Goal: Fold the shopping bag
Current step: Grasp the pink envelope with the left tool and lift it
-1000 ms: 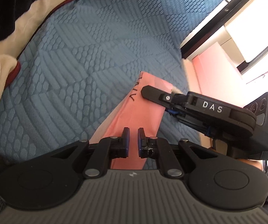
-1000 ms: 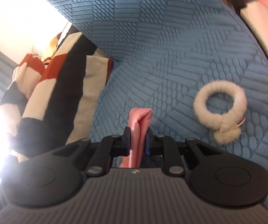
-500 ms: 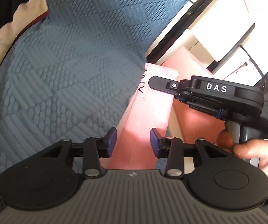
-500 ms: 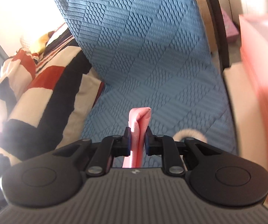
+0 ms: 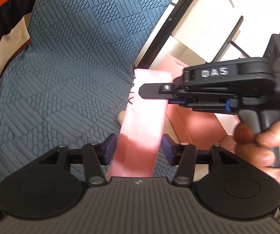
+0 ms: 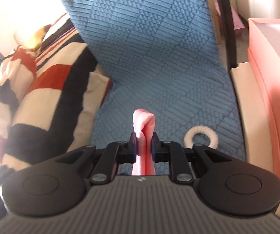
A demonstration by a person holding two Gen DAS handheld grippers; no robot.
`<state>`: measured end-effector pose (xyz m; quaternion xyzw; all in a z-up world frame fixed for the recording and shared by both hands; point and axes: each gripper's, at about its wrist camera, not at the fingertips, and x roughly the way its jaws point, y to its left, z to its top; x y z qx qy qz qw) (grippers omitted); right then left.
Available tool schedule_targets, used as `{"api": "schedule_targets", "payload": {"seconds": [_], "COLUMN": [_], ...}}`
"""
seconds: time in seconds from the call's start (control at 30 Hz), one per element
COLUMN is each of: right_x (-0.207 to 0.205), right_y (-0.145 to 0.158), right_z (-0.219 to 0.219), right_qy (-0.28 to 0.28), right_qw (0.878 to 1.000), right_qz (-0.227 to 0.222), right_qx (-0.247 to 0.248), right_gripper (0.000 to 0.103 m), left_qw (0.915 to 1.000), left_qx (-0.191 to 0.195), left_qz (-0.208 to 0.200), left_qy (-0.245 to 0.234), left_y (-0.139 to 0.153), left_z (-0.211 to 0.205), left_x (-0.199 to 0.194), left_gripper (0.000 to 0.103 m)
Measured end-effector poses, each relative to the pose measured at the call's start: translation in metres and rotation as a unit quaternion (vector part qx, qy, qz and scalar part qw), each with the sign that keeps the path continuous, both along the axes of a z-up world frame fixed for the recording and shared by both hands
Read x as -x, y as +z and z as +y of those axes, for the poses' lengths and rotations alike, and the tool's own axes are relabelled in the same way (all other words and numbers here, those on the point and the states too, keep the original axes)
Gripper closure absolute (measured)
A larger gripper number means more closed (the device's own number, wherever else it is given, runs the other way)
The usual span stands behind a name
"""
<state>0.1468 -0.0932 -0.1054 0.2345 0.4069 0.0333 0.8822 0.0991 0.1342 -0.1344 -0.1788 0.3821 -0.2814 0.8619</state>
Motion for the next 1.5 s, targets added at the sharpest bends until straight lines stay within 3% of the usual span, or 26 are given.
{"api": "schedule_targets", "payload": {"seconds": [0.37, 0.5, 0.57, 0.8, 1.0, 1.2, 1.3, 1.4, 1.47, 1.5], "right_x": [0.02, 0.025, 0.027, 0.028, 0.024, 0.022, 0.019, 0.016, 0.012, 0.011], "right_y": [0.01, 0.006, 0.004, -0.005, -0.011, -0.012, -0.015, -0.02, -0.025, -0.026], "right_z": [0.017, 0.012, 0.009, 0.001, -0.006, -0.013, -0.009, -0.005, -0.006, -0.007], "right_qy": [0.054, 0.055, 0.051, 0.047, 0.034, 0.039, 0.048, 0.041, 0.037, 0.036], "right_qw": [0.998, 0.996, 0.996, 0.994, 0.995, 0.993, 0.993, 0.994, 0.994, 0.993], "right_qz": [0.004, 0.01, 0.009, 0.019, 0.026, 0.018, 0.021, 0.022, 0.023, 0.024], "right_qx": [-0.029, -0.062, -0.076, -0.093, -0.091, -0.11, -0.107, -0.097, -0.105, -0.109], "right_gripper": [0.086, 0.086, 0.086, 0.084, 0.071, 0.069, 0.062, 0.063, 0.077, 0.078], "left_qw": [0.9999, 0.9999, 0.9997, 0.9989, 0.997, 0.9962, 0.9961, 0.9962, 0.9964, 0.9963], "left_qx": [0.0, 0.007, 0.016, -0.03, -0.068, -0.082, -0.083, -0.082, -0.078, -0.079], "left_qz": [-0.01, -0.009, 0.008, 0.003, 0.028, 0.026, 0.024, 0.017, 0.016, 0.016], "left_qy": [0.003, -0.003, -0.015, -0.034, -0.024, -0.013, -0.016, -0.022, -0.027, -0.029], "left_y": [0.003, 0.002, -0.002, -0.009, -0.02, -0.021, -0.022, -0.02, -0.02, -0.019], "left_z": [0.001, 0.0, -0.001, -0.018, -0.021, -0.02, -0.02, -0.019, -0.019, -0.02], "left_x": [0.0, -0.002, -0.005, -0.003, -0.007, -0.008, -0.008, -0.006, -0.005, -0.005], "left_gripper": [0.033, 0.033, 0.036, 0.049, 0.057, 0.058, 0.058, 0.058, 0.058, 0.058]}}
